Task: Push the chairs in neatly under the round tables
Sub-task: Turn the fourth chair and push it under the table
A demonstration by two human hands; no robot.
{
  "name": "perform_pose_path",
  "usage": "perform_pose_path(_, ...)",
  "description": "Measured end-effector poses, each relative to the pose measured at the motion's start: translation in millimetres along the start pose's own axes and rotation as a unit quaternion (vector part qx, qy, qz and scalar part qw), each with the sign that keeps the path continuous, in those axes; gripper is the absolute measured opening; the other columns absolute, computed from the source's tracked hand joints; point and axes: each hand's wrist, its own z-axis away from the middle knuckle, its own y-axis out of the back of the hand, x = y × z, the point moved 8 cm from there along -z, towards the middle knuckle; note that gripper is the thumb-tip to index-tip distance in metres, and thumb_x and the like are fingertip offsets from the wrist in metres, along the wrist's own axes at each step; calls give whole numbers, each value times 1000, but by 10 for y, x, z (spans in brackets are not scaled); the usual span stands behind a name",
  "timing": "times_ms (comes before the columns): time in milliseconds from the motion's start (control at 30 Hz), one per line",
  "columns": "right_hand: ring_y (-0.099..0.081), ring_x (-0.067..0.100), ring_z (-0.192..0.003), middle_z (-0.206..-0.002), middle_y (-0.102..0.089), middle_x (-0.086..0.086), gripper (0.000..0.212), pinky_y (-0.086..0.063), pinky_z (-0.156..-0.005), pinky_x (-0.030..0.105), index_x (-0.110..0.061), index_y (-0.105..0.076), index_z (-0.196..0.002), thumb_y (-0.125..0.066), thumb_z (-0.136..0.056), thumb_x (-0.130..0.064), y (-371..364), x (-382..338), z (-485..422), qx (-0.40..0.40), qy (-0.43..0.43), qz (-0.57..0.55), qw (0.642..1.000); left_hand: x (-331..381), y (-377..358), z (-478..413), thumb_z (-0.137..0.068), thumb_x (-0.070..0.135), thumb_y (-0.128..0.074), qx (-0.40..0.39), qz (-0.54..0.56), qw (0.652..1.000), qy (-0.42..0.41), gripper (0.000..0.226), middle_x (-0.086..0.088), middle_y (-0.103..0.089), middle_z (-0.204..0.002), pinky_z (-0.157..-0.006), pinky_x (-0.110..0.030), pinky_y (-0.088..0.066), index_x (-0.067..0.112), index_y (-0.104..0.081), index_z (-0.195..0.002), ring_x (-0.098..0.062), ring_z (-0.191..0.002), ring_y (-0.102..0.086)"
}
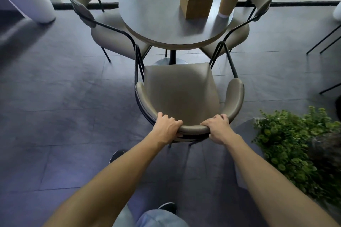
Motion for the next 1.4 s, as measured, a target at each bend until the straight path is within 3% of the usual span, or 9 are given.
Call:
perform_pose_path(433,-43,19,-121,-128,-61,-16,58,-20,-106,40,-46,-57,-128,-51,-81,-13,-22,132,9,-39,18,-4,999,176,33,-11,-98,52,-50,-2,2,1000,18,32,-6,-70,-99,-82,-43,-31,21,-56,-102,-31,-90,-64)
perform_pose_path(800,-47,20,-120,-123,-64,-12,55,-21,-106,39,-42,-59,-125,-53,-78,-14,-28,112,57,-2,4,9,1000,185,-62,1,-98,53,-48,-18,46,999,0,37,-8,-64,-110,-102,-52,-26,21,-55,-115,-32,-105,-54)
perform_pose_path(1400,-51,23,-116,-113,-67,-9,51,-24,-105,40,-42,-62,-122,-52,-79,-16,-59,78,52,2,-11,27,1000,173,-38,20,-96,53,-51,-32,50,998,-15,35,-6,-67,-109,-97,-49,-29,23,-59,-113,-31,-104,-53)
